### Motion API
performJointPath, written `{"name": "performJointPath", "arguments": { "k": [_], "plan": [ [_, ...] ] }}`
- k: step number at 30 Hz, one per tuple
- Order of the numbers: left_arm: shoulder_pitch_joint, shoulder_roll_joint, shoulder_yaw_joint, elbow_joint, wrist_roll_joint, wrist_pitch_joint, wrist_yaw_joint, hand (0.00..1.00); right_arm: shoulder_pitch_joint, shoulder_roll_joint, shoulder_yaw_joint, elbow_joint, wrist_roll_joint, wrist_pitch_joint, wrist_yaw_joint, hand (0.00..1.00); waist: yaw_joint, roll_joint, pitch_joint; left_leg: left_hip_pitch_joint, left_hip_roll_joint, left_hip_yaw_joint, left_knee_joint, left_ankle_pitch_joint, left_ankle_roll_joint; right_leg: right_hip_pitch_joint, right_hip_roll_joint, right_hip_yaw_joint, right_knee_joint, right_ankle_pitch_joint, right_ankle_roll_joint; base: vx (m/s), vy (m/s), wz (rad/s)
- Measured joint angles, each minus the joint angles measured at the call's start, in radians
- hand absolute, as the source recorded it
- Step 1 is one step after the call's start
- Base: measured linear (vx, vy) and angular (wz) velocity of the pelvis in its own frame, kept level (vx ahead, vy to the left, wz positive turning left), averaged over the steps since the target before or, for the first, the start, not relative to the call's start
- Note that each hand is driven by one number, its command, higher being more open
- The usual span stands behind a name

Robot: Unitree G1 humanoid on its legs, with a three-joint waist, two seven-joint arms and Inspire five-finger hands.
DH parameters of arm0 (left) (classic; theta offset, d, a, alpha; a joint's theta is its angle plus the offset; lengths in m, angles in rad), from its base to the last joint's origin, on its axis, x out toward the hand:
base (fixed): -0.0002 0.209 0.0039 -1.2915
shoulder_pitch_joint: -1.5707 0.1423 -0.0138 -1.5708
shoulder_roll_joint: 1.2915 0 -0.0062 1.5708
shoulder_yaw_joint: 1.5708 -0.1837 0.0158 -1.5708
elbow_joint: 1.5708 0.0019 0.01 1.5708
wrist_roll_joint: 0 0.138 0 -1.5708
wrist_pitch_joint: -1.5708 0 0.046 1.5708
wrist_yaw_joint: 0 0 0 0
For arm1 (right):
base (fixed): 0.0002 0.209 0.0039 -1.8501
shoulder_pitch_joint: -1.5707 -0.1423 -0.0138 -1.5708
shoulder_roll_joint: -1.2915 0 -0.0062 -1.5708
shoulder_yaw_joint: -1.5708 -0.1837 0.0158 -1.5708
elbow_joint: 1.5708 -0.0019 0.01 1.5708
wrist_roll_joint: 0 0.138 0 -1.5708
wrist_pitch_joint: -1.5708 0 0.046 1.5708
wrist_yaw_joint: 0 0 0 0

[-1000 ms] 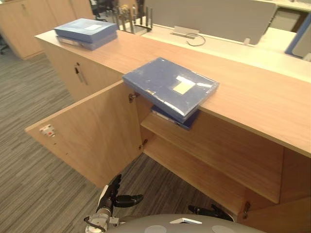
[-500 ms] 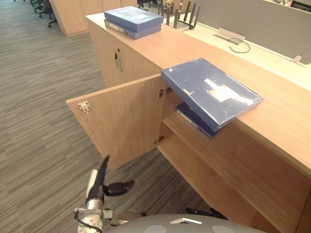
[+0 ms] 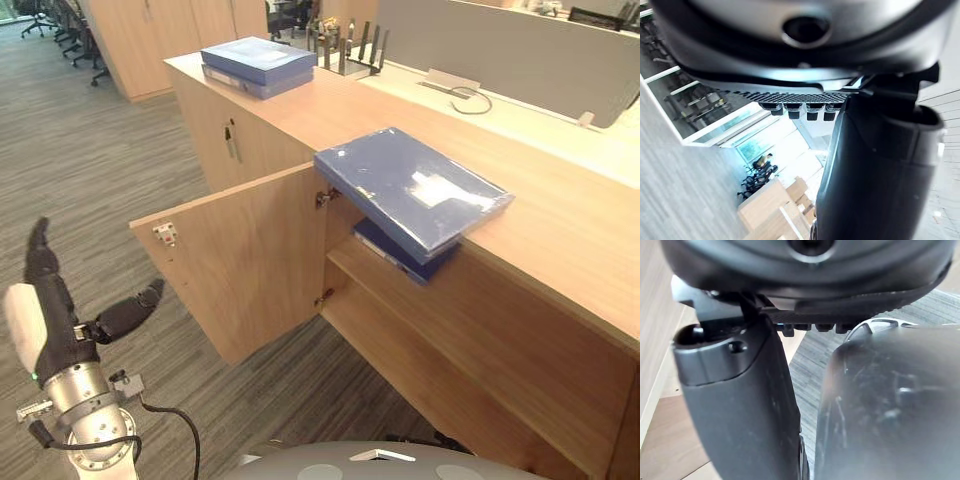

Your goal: Walk over to the cabinet, pick up the folder, carry it to the office cabinet, place the folder inside the office cabinet, then close the office cabinet door

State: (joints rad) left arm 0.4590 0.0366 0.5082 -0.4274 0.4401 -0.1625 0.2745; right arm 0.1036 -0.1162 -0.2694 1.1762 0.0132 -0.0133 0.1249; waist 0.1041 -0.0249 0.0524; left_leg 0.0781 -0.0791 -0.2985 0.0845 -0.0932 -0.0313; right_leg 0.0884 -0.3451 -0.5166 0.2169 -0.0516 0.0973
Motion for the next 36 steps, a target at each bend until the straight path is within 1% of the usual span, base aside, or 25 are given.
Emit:
{"name": "performJointPath", "arguments": {
  "k": [2, 4, 7, 10, 12, 15, 16, 18, 19, 20, 22, 27, 29, 31, 33, 36],
  "plan": [
    [-0.009, 0.003, -0.001, -0.038, 0.000, -0.008, 0.003, 1.00, 0.001, -0.001, -0.001, 0.000, 0.001, 0.000, 0.004, 1.00, -0.003, 0.003, 0.001, 0.001, 0.004, 0.011, 0.000, 0.000, -0.003, -0.001, 0.012, 0.008, -0.010, -0.006, -0.009, -0.03, -0.025, -0.13],
    [-0.034, 0.008, -0.001, -0.056, -0.001, -0.012, 0.005, 1.00, 0.001, -0.003, -0.002, 0.002, 0.001, 0.001, 0.008, 1.00, 0.000, 0.006, 0.002, 0.002, 0.011, 0.017, -0.001, 0.001, -0.007, -0.004, 0.019, 0.016, -0.011, -0.008, -0.008, -0.03, -0.033, -0.10],
    [-0.067, 0.040, -0.003, -0.056, -0.003, -0.018, 0.006, 1.00, 0.000, -0.007, -0.002, 0.002, 0.001, 0.001, 0.018, 1.00, 0.000, 0.010, 0.003, 0.002, 0.018, 0.028, -0.003, 0.003, -0.010, -0.012, 0.027, 0.030, -0.010, -0.009, -0.007, -0.03, -0.020, -0.10],
    [-0.080, 0.105, -0.021, -0.058, -0.008, -0.031, 0.004, 1.00, 0.000, -0.008, 0.000, 0.003, 0.002, 0.001, 0.018, 1.00, 0.000, 0.010, 0.003, 0.005, 0.022, 0.040, -0.006, 0.007, -0.008, -0.019, 0.032, 0.045, -0.010, -0.008, -0.006, -0.01, -0.007, -0.12],
    [-0.080, 0.142, -0.059, -0.079, -0.008, -0.037, -0.007, 1.00, -0.001, -0.009, 0.006, 0.003, 0.002, 0.001, 0.019, 1.00, 0.002, 0.009, 0.004, 0.015, 0.023, 0.052, -0.016, 0.010, -0.007, -0.020, 0.032, 0.059, -0.010, -0.007, -0.004, 0.00, 0.013, -0.16],
    [-0.113, 0.188, -0.120, -0.088, -0.007, -0.069, -0.026, 1.00, -0.007, -0.010, 0.013, 0.003, 0.004, 0.000, 0.021, 1.00, 0.003, 0.007, 0.004, 0.020, 0.023, 0.075, -0.022, 0.011, -0.006, -0.034, 0.033, 0.086, -0.009, -0.005, -0.001, 0.00, 0.018, -0.19],
    [-0.121, 0.197, -0.133, -0.088, -0.007, -0.076, -0.029, 1.00, -0.010, -0.011, 0.017, 0.003, 0.004, 0.000, 0.021, 1.00, 0.000, 0.006, 0.004, 0.020, 0.023, 0.078, -0.022, 0.013, -0.003, -0.036, 0.032, 0.089, -0.009, -0.004, 0.000, -0.01, 0.019, -0.20],
    [-0.155, 0.231, -0.192, -0.088, -0.007, -0.082, -0.045, 1.00, -0.012, -0.013, 0.036, 0.002, 0.008, 0.000, 0.022, 1.00, -0.002, 0.004, 0.005, 0.027, 0.024, 0.093, -0.028, 0.013, -0.002, -0.042, 0.033, 0.106, -0.009, -0.001, 0.005, 0.00, 0.017, -0.20],
    [-0.166, 0.248, -0.226, -0.088, -0.007, -0.086, -0.055, 1.00, -0.012, -0.017, 0.046, 0.001, 0.013, 0.000, 0.022, 1.00, -0.001, 0.004, 0.007, 0.036, 0.025, 0.102, -0.036, 0.014, -0.001, -0.042, 0.034, 0.116, -0.009, -0.001, 0.005, 0.04, 0.037, -0.43],
    [-0.191, 0.303, -0.334, -0.087, -0.006, -0.125, -0.103, 1.00, -0.011, -0.018, 0.050, -0.001, 0.039, -0.002, 0.023, 1.00, -0.024, 0.001, 0.007, 0.043, 0.024, 0.127, -0.041, 0.015, 0.000, -0.054, 0.034, 0.143, -0.008, 0.002, 0.009, 0.05, 0.038, -0.40],
    [-0.211, 0.321, -0.374, -0.071, -0.006, -0.126, -0.114, 1.00, -0.009, -0.018, 0.054, -0.001, 0.044, -0.002, 0.023, 1.00, -0.026, 0.001, 0.008, 0.056, 0.026, 0.139, -0.052, 0.015, 0.000, -0.054, 0.036, 0.155, -0.008, 0.003, 0.012, 0.04, 0.023, -0.25],
    [-0.265, 0.330, -0.439, -0.015, -0.005, -0.128, -0.116, 1.00, -0.003, -0.018, 0.061, -0.001, 0.048, -0.004, 0.022, 1.00, -0.024, -0.003, 0.009, 0.068, 0.027, 0.162, -0.061, 0.014, 0.001, -0.063, 0.039, 0.180, -0.006, 0.003, 0.011, 0.01, 0.012, -0.16],
    [-0.268, 0.355, -0.489, 0.009, 0.001, -0.128, -0.121, 1.00, -0.003, -0.018, 0.075, -0.001, 0.051, -0.015, 0.022, 1.00, -0.028, -0.007, 0.007, 0.071, 0.029, 0.181, -0.064, 0.011, 0.002, -0.073, 0.042, 0.199, -0.004, 0.004, 0.012, 0.00, 0.013, -0.23],
    [-0.274, 0.383, -0.541, 0.036, 0.021, -0.133, -0.135, 1.00, -0.002, -0.014, 0.077, -0.001, 0.052, -0.019, 0.022, 1.00, -0.039, -0.013, 0.004, 0.073, 0.032, 0.192, -0.067, 0.007, 0.000, -0.079, 0.047, 0.211, -0.006, 0.005, 0.014, 0.00, 0.002, -0.17],
    [-0.276, 0.393, -0.560, 0.046, 0.038, -0.141, -0.136, 1.00, -0.003, -0.011, 0.078, -0.001, 0.052, -0.021, 0.022, 1.00, -0.044, -0.017, 0.002, 0.073, 0.035, 0.202, -0.067, 0.005, -0.001, -0.087, 0.052, 0.222, -0.006, 0.006, 0.015, 0.02, -0.006, -0.17],
    [-0.315, 0.401, -0.595, 0.078, 0.043, -0.146, -0.140, 1.00, -0.003, -0.009, 0.082, -0.002, 0.069, -0.021, 0.022, 1.00, -0.054, -0.018, 0.002, 0.079, 0.038, 0.208, -0.068, 0.005, -0.002, -0.088, 0.056, 0.228, -0.006, 0.009, 0.021, 0.02, -0.006, -0.08]
  ]
}}
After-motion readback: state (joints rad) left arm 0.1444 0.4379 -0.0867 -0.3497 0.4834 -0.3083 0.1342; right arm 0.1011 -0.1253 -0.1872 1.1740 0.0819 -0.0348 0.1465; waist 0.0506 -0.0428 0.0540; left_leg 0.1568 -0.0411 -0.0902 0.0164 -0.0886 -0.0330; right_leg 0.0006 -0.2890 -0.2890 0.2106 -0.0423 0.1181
